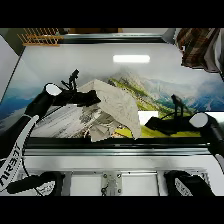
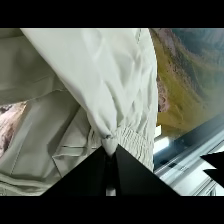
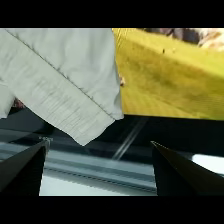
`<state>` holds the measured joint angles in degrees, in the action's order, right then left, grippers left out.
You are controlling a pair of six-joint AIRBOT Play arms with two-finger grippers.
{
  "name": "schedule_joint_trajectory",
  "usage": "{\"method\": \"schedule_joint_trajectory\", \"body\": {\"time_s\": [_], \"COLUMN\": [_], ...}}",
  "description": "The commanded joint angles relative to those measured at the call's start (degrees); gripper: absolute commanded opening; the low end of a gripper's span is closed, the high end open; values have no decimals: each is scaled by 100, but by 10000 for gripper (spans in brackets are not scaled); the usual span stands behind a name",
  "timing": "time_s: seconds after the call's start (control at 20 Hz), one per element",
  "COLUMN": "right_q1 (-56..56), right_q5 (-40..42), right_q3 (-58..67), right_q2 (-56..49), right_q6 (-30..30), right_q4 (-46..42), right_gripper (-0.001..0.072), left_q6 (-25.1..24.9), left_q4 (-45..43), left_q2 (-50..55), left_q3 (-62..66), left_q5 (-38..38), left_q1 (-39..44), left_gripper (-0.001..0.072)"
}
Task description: Fold the clothes and pants, and hang the long-sleeved shirts on hangers.
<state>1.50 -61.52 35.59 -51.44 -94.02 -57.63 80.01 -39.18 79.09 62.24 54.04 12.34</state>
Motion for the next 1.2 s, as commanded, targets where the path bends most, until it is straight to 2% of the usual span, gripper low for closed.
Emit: {"method": "schedule_joint_trajectory", "body": {"time_s": [0.0,0.3,0.55,0.6,0.65,0.7,0.8,0.85,0.95,1.15], "right_q1": [9,754,1311,1338,1333,1333,1327,1318,1180,389], "right_q5": [1147,2022,2865,2957,2990,3016,3001,3001,2859,1493], "right_q3": [-1228,-1495,-1488,-1484,-1478,-1445,-1268,-1091,-516,1768], "right_q2": [-400,-977,-1281,-1290,-1285,-1285,-1272,-1209,-887,-24], "right_q6": [-372,210,297,404,601,822,1272,1585,1928,1674], "right_q4": [1547,2918,3464,3576,3681,3740,3731,3729,3497,2114], "right_gripper": [717,716,712,656,414,264,31,5,5,4], "left_q6": [-17,-17,-13,-13,-13,-11,-7,-2,55,81], "left_q4": [-31,-31,-24,-26,-22,-17,33,31,28,28], "left_q2": [-103,-98,-98,-98,-98,-98,-101,-111,-291,-1266], "left_q3": [-7,-7,-7,-4,-7,-4,13,98,490,2074], "left_q5": [-7,-22,-15,-15,-11,-2,2,31,192,437], "left_q1": [-7,-7,-7,-7,-7,-9,-9,-9,-9,-7], "left_gripper": [19,20,19,19,19,20,19,19,19,19]}}
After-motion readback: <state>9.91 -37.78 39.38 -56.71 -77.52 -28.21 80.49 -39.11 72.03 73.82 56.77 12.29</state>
